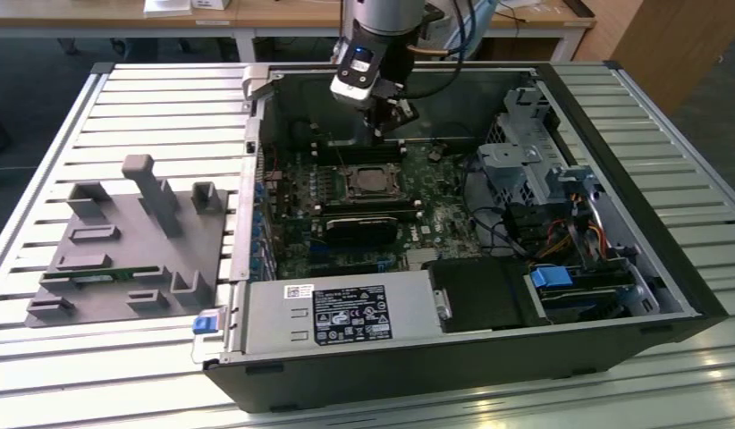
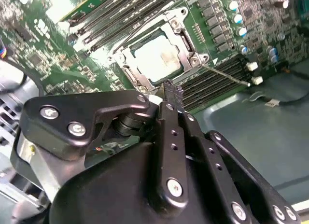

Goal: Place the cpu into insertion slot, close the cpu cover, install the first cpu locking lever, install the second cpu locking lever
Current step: 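Install the first cpu locking lever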

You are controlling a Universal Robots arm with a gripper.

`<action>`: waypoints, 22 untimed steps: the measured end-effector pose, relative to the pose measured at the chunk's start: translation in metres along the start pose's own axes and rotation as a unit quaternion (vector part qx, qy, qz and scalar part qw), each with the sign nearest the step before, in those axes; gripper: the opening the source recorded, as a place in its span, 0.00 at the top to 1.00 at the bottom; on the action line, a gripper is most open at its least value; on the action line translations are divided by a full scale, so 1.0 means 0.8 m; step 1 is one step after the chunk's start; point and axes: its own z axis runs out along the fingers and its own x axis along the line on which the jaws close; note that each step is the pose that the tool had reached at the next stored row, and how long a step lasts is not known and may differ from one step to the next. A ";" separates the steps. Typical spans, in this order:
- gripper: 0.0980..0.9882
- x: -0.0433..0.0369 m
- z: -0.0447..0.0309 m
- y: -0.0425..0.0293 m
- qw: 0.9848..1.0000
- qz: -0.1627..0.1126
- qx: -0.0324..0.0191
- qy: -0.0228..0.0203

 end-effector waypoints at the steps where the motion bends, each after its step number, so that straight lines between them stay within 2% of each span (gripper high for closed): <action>1: 0.99 0.000 0.0001 0.0000 1.000 -0.009 0.000 0.000; 6: 0.99 0.000 0.0003 0.0000 0.999 -0.052 0.000 0.000; 11: 0.99 0.000 0.0003 0.0000 0.996 -0.084 0.001 0.000; 18: 0.99 0.000 0.0004 0.0000 0.993 -0.121 0.001 0.000; 22: 0.99 0.000 0.0004 0.0001 0.989 -0.145 0.001 0.001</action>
